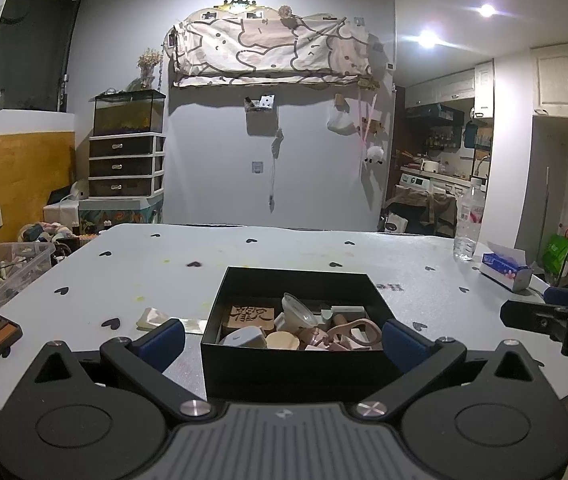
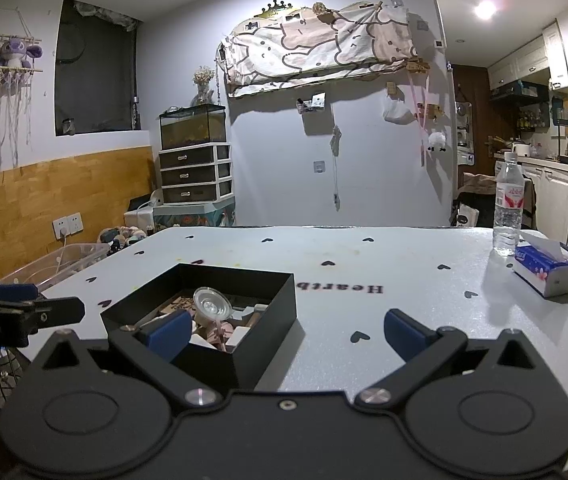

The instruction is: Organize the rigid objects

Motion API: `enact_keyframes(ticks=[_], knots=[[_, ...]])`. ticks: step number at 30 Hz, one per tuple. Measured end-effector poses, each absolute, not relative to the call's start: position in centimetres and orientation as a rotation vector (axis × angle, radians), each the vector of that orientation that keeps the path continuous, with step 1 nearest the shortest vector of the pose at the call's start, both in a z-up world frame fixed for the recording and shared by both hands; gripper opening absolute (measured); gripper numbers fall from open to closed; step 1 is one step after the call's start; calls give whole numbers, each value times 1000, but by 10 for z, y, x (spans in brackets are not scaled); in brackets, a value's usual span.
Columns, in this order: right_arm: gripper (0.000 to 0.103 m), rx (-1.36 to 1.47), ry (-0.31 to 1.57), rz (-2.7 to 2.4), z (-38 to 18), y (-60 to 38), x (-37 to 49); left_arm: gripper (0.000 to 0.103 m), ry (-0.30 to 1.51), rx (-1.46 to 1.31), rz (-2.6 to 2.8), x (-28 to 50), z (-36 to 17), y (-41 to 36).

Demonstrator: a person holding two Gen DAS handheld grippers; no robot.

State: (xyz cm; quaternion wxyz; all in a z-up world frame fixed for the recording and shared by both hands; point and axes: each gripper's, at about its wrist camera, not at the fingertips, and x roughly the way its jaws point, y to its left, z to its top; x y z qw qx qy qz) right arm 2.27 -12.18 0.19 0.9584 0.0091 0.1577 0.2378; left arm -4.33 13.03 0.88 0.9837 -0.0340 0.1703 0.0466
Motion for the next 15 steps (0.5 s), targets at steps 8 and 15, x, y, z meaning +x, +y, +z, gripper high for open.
enact_keyframes(ticks=[8,15], knots=[[103,20,321,480,1,-122,23,103,341,-66,93,-43,9,130],[103,20,323,479,1,-122,23,103,341,-66,94,-43,9,130]])
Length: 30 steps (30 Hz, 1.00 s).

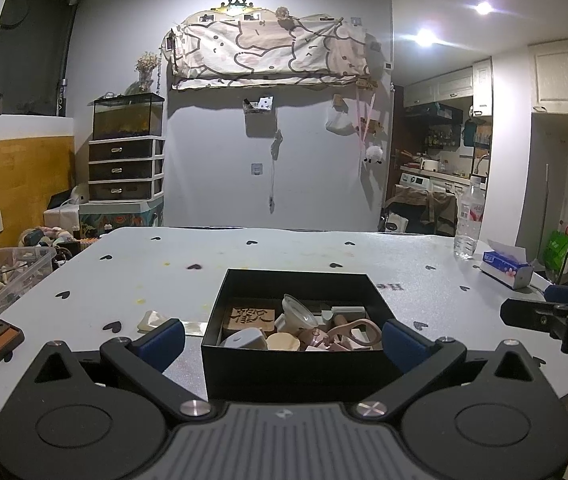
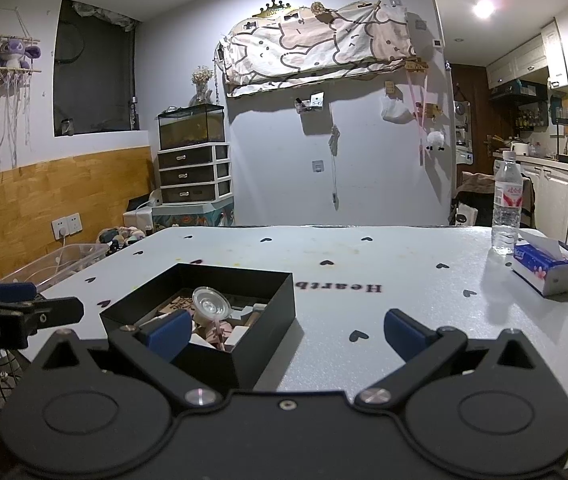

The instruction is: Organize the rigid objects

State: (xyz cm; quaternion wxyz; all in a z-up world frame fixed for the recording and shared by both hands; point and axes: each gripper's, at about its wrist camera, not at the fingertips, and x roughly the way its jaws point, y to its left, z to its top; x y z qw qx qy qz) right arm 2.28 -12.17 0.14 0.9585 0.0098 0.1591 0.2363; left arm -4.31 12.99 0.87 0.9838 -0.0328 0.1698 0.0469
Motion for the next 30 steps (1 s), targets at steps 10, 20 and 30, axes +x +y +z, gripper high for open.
enact_keyframes(ticks=[10,20,30], knots=[[103,20,324,479,1,-122,23,103,342,-65,94,-43,8,129],[103,20,324,478,1,-122,23,103,341,-65,95,-43,8,129],[103,20,325,478,1,-122,23,103,346,-60,96,-43,11,129]])
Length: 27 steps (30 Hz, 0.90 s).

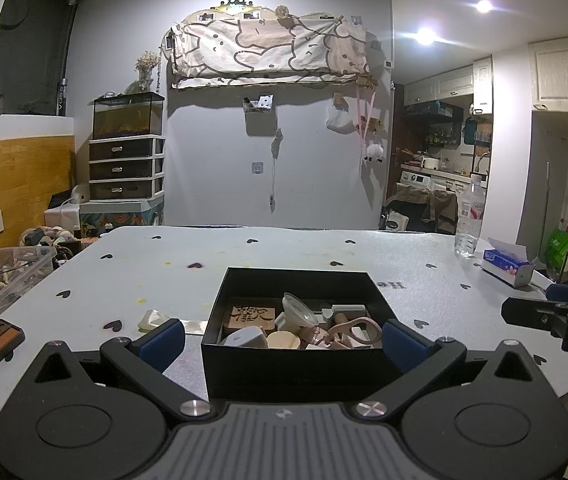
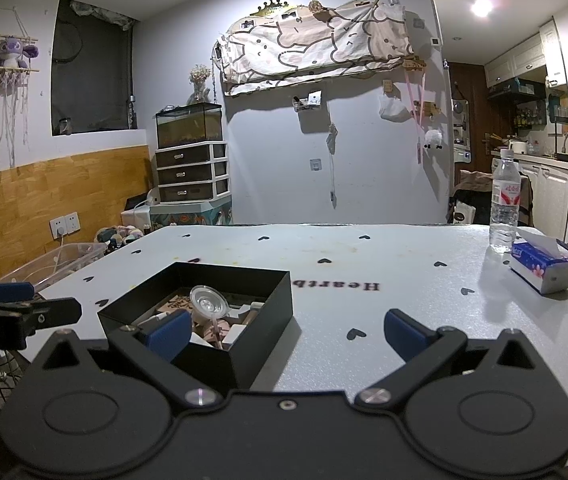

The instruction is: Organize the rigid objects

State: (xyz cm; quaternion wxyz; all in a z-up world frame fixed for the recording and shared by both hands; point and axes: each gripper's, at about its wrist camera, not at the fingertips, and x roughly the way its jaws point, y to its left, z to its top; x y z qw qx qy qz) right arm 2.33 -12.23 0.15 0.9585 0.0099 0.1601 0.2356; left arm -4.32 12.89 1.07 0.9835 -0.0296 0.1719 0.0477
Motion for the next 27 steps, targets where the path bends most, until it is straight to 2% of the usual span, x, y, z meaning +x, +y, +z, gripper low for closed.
enact_keyframes(ticks=[27], knots=[[103,21,327,477,2,-122,23,103,343,-67,87,-43,11,128]])
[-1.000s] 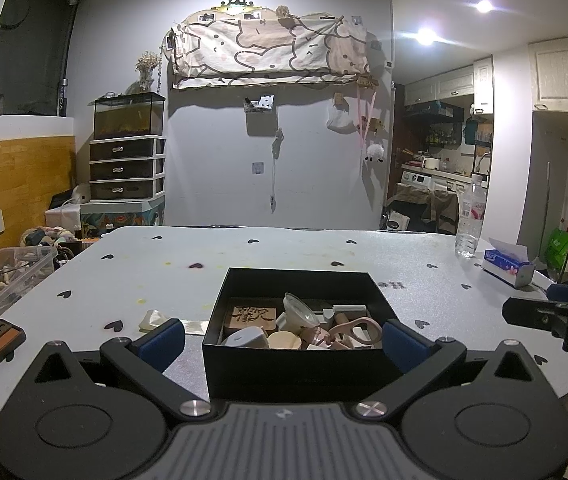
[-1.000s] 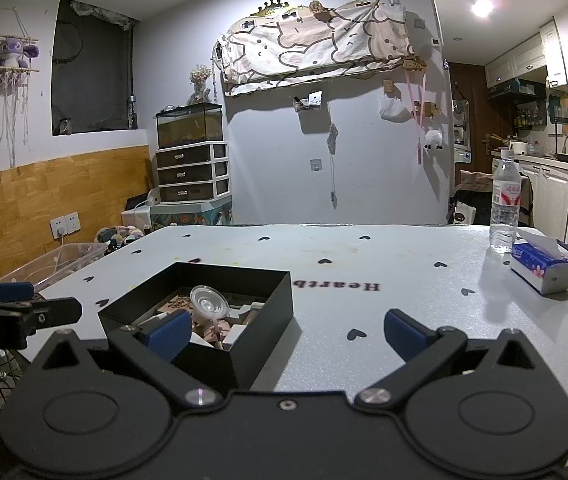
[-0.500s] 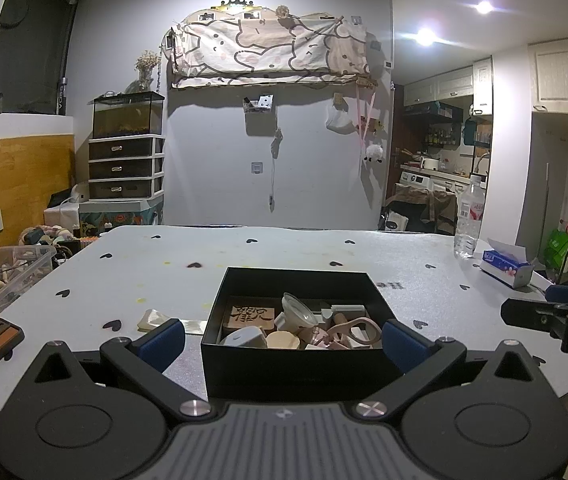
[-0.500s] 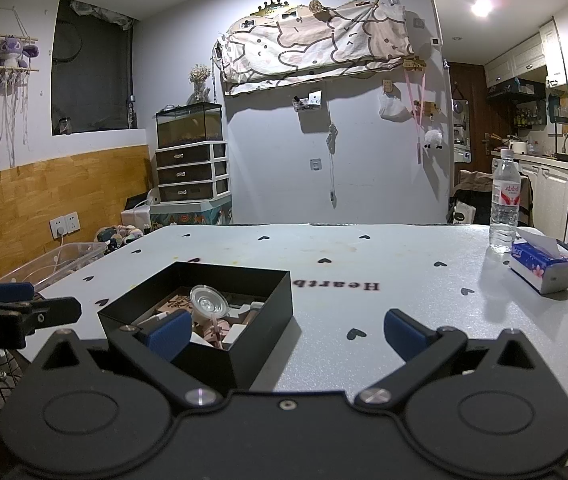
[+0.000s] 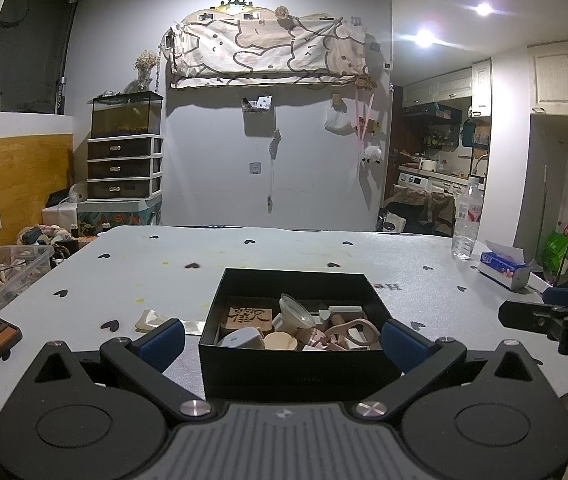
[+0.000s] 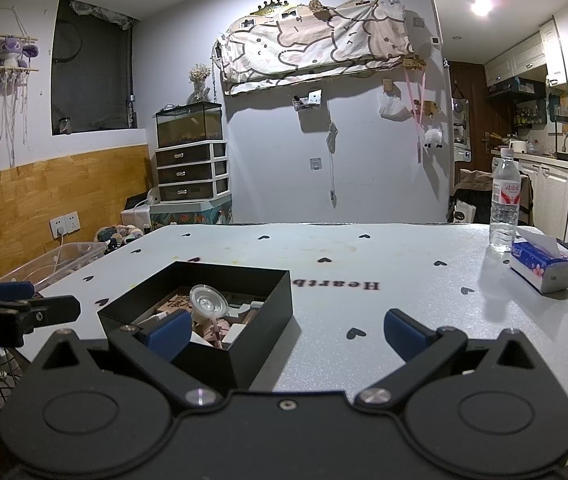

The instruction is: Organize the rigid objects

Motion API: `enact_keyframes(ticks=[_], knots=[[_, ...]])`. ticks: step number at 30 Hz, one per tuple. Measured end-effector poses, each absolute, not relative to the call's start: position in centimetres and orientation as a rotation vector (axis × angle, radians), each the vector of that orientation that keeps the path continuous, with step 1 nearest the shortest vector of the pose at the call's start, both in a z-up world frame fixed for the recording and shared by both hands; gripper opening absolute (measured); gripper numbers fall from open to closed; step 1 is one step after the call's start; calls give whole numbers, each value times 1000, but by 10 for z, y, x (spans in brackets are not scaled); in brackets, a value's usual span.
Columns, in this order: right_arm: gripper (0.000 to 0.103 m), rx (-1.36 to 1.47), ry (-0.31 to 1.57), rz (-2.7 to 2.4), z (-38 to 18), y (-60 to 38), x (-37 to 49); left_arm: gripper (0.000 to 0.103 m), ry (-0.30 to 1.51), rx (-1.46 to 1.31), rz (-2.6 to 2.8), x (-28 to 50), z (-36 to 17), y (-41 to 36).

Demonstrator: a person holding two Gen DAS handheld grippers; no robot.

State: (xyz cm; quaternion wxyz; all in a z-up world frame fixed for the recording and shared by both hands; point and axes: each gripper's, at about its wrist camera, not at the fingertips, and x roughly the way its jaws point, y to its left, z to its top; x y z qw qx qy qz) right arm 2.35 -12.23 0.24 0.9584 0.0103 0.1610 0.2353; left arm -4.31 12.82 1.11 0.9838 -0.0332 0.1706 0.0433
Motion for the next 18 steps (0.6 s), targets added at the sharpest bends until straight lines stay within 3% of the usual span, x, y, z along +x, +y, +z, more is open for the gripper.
enact_keyframes(ticks=[18], knots=[[103,21,326,478,3,-123,24,103,323,-96,128,-46,14,132]])
